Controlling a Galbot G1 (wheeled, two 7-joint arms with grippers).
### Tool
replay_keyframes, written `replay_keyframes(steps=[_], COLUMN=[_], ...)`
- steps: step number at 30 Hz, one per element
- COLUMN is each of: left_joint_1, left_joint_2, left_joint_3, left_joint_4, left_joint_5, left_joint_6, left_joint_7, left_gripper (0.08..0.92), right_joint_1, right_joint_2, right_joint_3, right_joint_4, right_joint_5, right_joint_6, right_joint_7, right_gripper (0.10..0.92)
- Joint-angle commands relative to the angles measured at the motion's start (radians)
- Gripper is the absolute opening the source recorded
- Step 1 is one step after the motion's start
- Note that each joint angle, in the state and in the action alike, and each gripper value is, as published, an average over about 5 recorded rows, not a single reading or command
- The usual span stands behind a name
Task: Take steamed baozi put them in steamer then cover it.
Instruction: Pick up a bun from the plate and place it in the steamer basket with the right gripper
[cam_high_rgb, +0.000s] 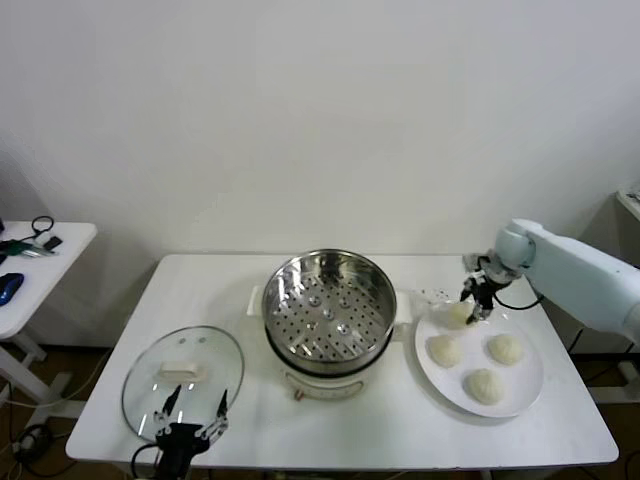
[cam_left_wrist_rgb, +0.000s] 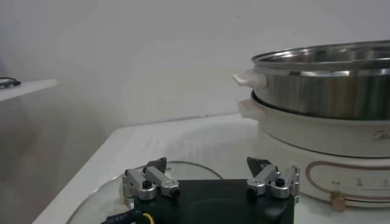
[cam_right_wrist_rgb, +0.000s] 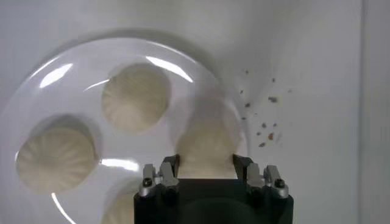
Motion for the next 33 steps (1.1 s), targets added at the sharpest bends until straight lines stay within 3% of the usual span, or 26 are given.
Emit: replay_keyframes(steps=[1,9,15,19,25,33], left_joint_1=[0.001,0.003,0.004,0.007,0.012,0.022], left_joint_2=[0.002,0.005,0.003,0.002,-0.001,-0.007], left_joint_3=[0.001,-0.010,-0.011,-0.023,-0.032,-0.022], left_joint_4=[-0.008,-0.018,-0.026,-0.039,-0.052,-0.064], left_joint_5=[0.000,-0.006,-0.005,-0.009,-0.016,-0.010], left_joint_6=[0.003,0.005,0.004,0.004,0.005,0.002], left_joint_7=[-0.001,-0.006,-0.010,-0.015,-0.022,-0.023], left_gripper=[0.823,0.823,0.823,0.823,0.823,0.823], right_joint_1=[0.488,0.753,0.663,0.538,0.367,0.250], right_joint_2=[0.024,0.141,0.243,0.299,0.381,0.486], right_joint_3=[-0.286,-0.338,-0.334,-0.328,-0.272,-0.225], right_joint_4=[0.164,0.540,0.719,0.652,0.412,0.199], right_joint_5=[0.125,0.170,0.028,-0.182,-0.400,-0.454], right_joint_6=[0.202,0.348,0.419,0.497,0.566,0.611], right_joint_7=[-0.033,-0.006,0.049,0.092,0.175,0.198], right_gripper=[0.615,0.616,0.611,0.611,0.613,0.611])
